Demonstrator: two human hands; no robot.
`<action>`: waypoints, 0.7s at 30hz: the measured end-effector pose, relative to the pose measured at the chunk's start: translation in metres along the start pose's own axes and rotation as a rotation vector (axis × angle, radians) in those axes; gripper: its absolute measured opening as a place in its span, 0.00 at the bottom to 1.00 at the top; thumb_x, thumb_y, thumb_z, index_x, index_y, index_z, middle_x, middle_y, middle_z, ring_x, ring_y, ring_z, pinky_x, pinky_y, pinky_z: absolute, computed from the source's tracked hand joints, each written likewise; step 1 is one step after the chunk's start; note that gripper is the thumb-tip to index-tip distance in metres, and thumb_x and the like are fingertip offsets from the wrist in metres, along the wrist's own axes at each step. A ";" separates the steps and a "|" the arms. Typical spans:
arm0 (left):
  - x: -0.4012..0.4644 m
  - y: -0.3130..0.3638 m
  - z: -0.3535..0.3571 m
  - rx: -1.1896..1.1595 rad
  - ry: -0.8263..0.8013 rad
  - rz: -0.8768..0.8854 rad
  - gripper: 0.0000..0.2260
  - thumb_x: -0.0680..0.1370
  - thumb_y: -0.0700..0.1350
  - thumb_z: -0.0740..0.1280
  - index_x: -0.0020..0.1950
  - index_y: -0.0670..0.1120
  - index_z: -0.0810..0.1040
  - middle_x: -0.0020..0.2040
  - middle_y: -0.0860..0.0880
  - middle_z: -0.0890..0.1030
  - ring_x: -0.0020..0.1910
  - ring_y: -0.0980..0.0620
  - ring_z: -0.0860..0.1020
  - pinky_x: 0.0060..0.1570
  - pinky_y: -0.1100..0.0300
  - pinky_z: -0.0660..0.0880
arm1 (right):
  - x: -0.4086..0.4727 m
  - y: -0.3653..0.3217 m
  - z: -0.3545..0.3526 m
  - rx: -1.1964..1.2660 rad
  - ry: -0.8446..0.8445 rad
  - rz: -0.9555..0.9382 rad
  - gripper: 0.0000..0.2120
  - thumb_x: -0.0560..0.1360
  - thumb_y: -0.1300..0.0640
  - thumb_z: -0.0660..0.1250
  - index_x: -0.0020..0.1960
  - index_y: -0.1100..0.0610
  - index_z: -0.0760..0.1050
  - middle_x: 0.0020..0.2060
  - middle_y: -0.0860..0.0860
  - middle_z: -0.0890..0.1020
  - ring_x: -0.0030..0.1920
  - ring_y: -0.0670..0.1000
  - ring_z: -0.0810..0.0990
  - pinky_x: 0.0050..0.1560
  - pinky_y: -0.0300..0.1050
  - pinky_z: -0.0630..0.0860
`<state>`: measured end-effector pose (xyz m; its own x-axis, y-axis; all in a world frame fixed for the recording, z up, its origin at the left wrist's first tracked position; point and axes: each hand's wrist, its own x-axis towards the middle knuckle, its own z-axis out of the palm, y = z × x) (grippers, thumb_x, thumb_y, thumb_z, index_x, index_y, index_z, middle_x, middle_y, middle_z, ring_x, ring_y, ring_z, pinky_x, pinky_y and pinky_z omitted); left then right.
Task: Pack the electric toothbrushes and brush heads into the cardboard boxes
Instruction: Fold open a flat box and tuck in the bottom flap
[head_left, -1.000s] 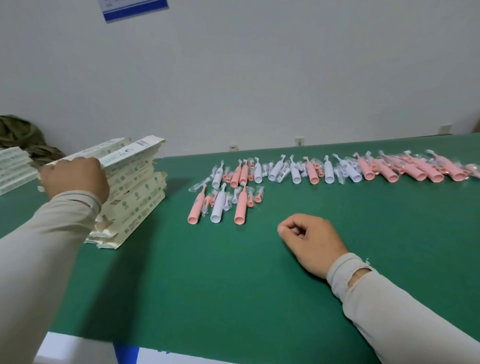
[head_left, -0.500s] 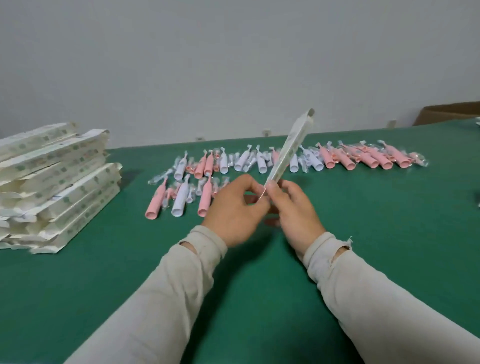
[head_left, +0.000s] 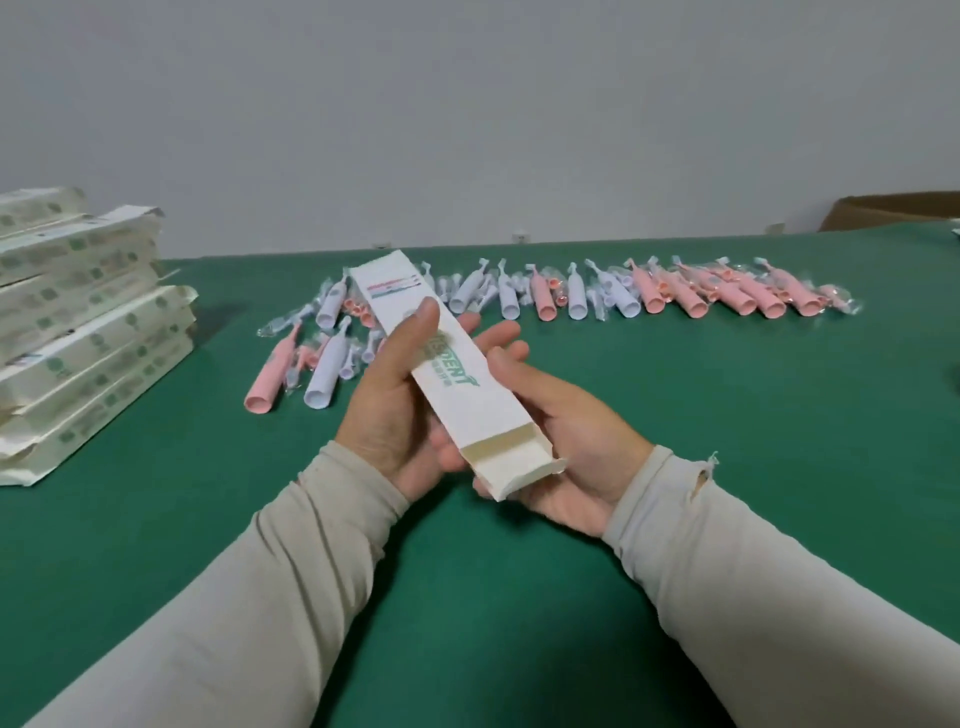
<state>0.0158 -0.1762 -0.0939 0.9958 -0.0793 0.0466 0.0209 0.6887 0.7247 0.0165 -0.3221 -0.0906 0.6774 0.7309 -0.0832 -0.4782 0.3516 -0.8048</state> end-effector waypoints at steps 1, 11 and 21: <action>0.000 0.002 -0.001 -0.037 0.003 0.023 0.23 0.74 0.54 0.71 0.62 0.41 0.76 0.50 0.41 0.84 0.53 0.40 0.83 0.57 0.43 0.78 | 0.001 0.003 0.003 -0.031 0.011 0.012 0.24 0.75 0.41 0.67 0.64 0.55 0.79 0.51 0.55 0.85 0.42 0.54 0.85 0.35 0.45 0.81; 0.008 0.023 -0.010 -0.071 0.223 0.222 0.24 0.80 0.59 0.63 0.72 0.47 0.70 0.70 0.48 0.77 0.68 0.50 0.75 0.65 0.51 0.73 | 0.011 0.013 0.001 -0.893 0.431 -0.581 0.08 0.76 0.59 0.71 0.38 0.52 0.79 0.32 0.42 0.81 0.33 0.40 0.76 0.40 0.33 0.73; 0.009 -0.001 0.000 -0.091 0.091 0.129 0.16 0.76 0.58 0.71 0.44 0.47 0.88 0.34 0.49 0.74 0.31 0.53 0.76 0.34 0.58 0.78 | 0.012 0.023 0.001 -0.869 0.405 -0.589 0.10 0.67 0.46 0.73 0.41 0.51 0.78 0.39 0.43 0.83 0.35 0.41 0.78 0.36 0.32 0.72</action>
<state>0.0252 -0.1778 -0.0940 0.9946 0.0767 0.0701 -0.1039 0.7518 0.6512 0.0132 -0.3052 -0.1095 0.8764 0.2862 0.3873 0.4206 -0.0632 -0.9050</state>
